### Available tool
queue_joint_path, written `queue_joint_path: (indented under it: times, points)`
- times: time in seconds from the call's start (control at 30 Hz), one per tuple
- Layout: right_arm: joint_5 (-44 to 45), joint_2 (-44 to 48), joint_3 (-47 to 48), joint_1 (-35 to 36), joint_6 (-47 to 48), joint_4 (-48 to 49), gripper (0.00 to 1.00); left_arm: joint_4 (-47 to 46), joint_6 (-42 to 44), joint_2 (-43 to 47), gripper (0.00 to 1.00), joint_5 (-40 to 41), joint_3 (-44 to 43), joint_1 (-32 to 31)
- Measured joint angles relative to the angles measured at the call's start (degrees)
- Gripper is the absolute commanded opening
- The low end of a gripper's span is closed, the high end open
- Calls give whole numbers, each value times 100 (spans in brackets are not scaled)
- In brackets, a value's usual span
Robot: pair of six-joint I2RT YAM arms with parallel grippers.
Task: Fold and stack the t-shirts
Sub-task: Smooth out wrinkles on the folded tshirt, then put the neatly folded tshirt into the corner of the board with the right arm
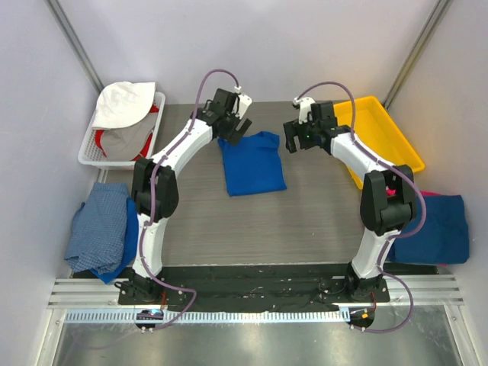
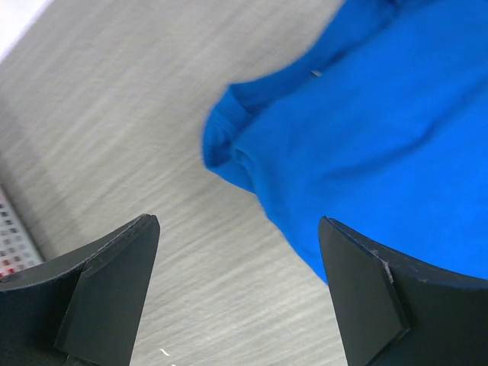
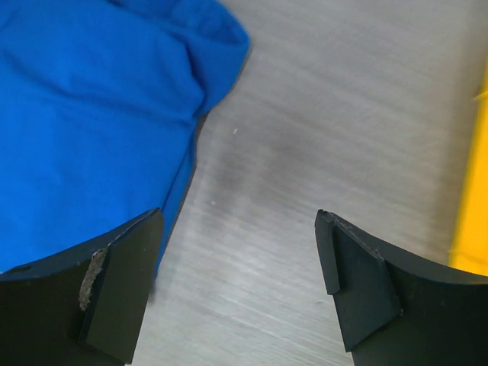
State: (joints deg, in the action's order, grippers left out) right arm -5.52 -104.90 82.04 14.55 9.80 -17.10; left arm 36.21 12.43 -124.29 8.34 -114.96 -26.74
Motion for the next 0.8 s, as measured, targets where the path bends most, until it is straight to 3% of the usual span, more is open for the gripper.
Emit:
queue_joint_path:
  times: [0.23, 0.4, 0.8]
  points:
    - [-1742, -772, 199, -634, -595, -442, 87, 190, 0, 13, 90, -219, 315, -90]
    - [-2796, -1585, 949, -761, -739, -820, 86, 201, 7, 9, 90, -243, 321, -142]
    - [-3783, -2404, 1517, -894, -911, -1001, 86, 225, 103, -203, 89, -238, 378, -181]
